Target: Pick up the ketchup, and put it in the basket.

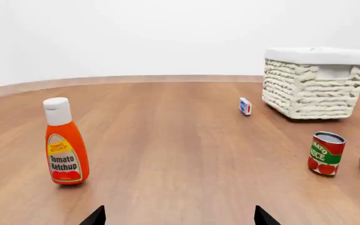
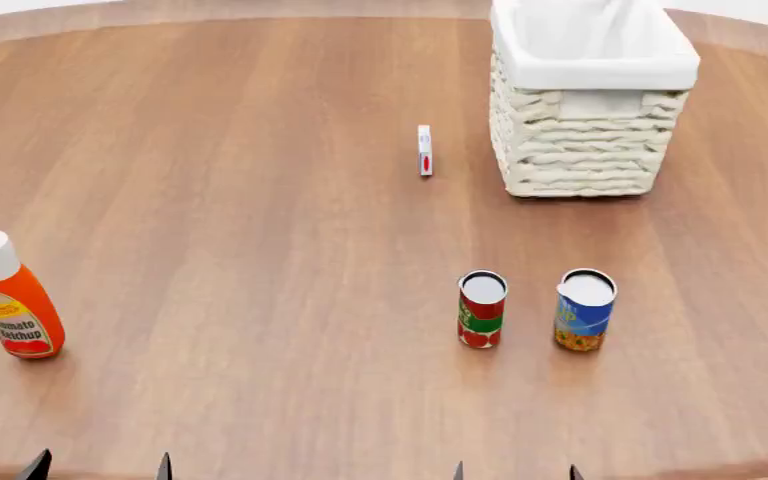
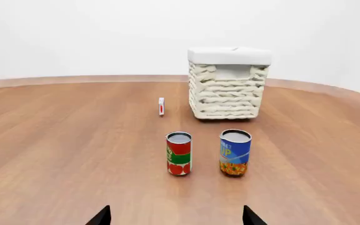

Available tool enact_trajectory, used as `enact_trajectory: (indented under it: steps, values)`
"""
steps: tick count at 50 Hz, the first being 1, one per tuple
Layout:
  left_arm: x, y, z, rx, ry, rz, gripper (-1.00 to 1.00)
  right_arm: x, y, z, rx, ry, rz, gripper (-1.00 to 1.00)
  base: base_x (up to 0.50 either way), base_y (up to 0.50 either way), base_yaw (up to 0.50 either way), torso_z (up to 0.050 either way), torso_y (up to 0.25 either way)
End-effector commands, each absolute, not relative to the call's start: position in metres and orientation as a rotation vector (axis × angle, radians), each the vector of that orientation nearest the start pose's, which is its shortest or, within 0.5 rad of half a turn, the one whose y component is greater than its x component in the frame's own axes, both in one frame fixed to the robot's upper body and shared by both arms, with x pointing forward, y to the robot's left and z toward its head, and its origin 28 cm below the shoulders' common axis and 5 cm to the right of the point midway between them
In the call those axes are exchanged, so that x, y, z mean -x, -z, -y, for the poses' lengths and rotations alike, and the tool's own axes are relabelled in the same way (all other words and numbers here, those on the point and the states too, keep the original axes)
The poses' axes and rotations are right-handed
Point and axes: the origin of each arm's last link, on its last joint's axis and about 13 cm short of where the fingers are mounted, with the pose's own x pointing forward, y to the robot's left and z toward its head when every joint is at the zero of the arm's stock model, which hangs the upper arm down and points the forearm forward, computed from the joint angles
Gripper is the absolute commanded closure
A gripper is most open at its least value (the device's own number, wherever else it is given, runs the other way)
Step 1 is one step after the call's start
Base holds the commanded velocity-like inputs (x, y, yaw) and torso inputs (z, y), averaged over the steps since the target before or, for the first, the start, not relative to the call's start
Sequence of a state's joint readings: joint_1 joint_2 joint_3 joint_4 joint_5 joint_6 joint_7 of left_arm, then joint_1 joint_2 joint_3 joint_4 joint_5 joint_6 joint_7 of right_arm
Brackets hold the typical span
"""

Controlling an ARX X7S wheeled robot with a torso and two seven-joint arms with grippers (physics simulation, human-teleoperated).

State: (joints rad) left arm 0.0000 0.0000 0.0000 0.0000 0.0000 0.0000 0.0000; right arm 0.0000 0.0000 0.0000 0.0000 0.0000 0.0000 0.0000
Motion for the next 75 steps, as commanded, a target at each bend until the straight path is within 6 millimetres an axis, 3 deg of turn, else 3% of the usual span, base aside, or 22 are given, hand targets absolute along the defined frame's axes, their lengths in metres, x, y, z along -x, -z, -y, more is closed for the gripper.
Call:
enact_trajectory:
  steps: [1, 14, 28, 34, 50, 64, 75]
  values:
    - [-0.215, -0.013, -0.209, -0.028, -0.067, 0.022, -1.0, -0.208, -0.014, 0.095, -0.019, -0.019, -0.003, -1.0, 0.0, 0.0, 0.0, 0.0, 0.0]
    - [-0.208, -0.017, -0.208, 0.008, -0.047, 0.047, -1.0, -0.205, -0.013, 0.093, 0.002, -0.011, -0.033, -1.0, 0.0, 0.0, 0.0, 0.0, 0.0]
    - [-0.205, -0.021, -0.207, -0.065, -0.028, 0.148, -1.0, -0.203, -0.017, 0.095, 0.018, -0.005, -0.035, -1.0, 0.0, 0.0, 0.0, 0.0, 0.0]
    - [-0.202, -0.034, -0.209, 0.007, -0.012, 0.187, -1.0, -0.197, -0.03, 0.091, 0.04, -0.024, -0.029, -1.0, 0.0, 0.0, 0.0, 0.0, 0.0]
    - [-0.179, -0.069, -0.203, 0.006, 0.007, 0.301, -1.0, -0.181, -0.089, 0.079, 0.132, -0.026, 0.133, -1.0, 0.0, 0.0, 0.0, 0.0, 0.0]
    - [-0.169, -0.083, -0.203, -0.002, 0.032, 0.336, -1.0, -0.172, -0.112, 0.081, 0.12, 0.014, 0.219, -1.0, 0.0, 0.0, 0.0, 0.0, 0.0]
    - [-0.167, -0.088, -0.204, 0.016, 0.022, 0.356, -1.0, -0.171, -0.113, 0.082, 0.116, 0.033, 0.238, -1.0, 0.0, 0.0, 0.0, 0.0, 0.0]
